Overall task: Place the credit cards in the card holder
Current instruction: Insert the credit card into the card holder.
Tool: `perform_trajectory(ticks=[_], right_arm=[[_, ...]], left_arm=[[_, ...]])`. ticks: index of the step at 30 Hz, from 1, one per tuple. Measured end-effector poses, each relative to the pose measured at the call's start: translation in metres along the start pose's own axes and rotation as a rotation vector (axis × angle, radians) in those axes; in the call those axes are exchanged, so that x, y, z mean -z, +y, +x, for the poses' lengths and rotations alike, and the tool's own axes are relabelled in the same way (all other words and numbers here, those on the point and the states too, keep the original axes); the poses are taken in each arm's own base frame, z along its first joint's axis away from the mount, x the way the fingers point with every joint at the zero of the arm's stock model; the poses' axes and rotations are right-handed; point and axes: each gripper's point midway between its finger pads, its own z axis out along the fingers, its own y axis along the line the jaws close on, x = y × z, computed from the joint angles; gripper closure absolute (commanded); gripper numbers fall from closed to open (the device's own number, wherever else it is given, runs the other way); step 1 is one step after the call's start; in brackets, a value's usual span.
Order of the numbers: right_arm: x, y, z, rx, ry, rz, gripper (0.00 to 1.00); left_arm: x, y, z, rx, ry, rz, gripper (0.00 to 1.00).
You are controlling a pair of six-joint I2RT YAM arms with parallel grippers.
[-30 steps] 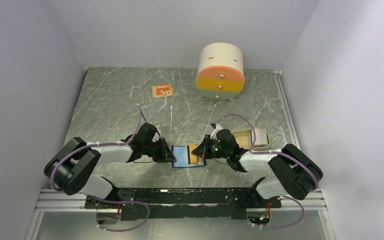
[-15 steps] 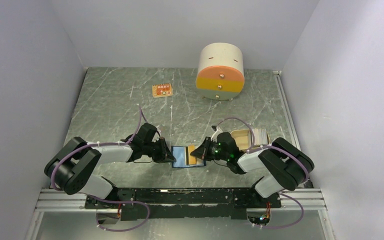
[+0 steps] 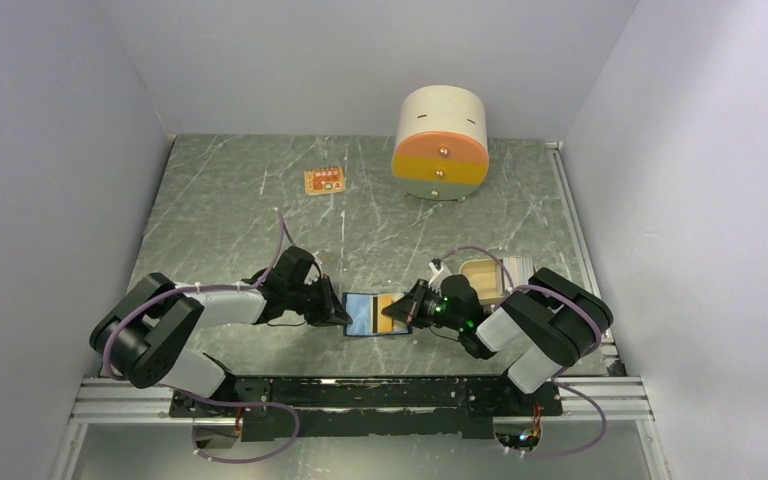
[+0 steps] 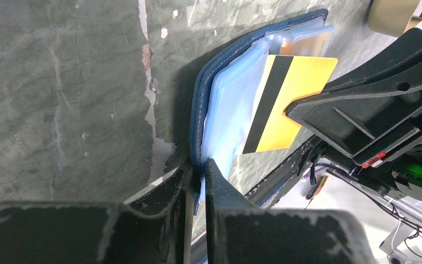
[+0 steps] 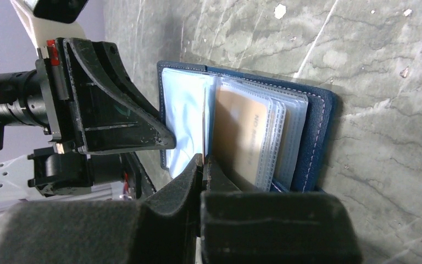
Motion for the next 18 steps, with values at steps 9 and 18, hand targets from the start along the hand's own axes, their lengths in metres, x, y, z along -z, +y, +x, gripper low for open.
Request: perform_trajectory(ticks=[9,18], right_arm=[[0.0009,0.0022,-0.0005,-0.032,-0.01,-0.012,0.99],[0.0034,-0.002,0.0015,-0.092,-0.033,-0.025,1.0]], left_arm=[[0.0,0.0003,0.0002,0.001,0.001,-0.001,0.88],[-0.0007,0.0011,0.0005,0.001,0.003,-0.003,0.89]])
